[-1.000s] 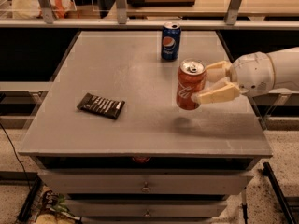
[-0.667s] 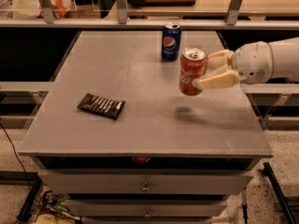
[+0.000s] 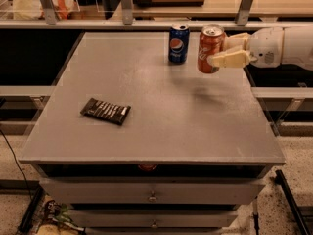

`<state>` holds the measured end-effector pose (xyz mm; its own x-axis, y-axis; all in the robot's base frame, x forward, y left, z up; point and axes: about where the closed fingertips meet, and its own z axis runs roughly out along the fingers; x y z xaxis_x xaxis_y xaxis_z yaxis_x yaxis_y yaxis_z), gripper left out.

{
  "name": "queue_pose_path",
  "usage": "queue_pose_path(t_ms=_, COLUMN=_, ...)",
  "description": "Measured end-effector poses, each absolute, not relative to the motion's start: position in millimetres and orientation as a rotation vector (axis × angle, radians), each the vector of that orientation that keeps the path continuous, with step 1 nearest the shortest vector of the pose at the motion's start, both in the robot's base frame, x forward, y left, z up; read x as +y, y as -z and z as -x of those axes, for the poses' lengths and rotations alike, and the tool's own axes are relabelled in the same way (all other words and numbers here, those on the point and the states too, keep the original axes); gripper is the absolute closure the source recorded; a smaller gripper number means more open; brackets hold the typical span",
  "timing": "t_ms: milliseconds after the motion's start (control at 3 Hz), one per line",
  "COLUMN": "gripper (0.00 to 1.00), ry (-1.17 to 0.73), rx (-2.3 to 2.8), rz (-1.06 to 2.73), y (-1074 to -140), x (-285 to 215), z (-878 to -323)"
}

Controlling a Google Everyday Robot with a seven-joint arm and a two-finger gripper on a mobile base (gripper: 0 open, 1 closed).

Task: Move coke can near pepsi can

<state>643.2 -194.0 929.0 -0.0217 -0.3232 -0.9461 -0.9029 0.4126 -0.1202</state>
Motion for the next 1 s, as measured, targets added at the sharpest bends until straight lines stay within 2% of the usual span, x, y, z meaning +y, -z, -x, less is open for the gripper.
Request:
queue_pose_path(t_ms=333, gripper=1.00, ry=-0.606, rx=1.623, rz=1.056, y=-925, x=-206, z=-681)
queue_pose_path(t_ms=1000, gripper=1.00, ry=-0.618, rx=1.666, rz=1.004, y=-896, x=-204, z=-727)
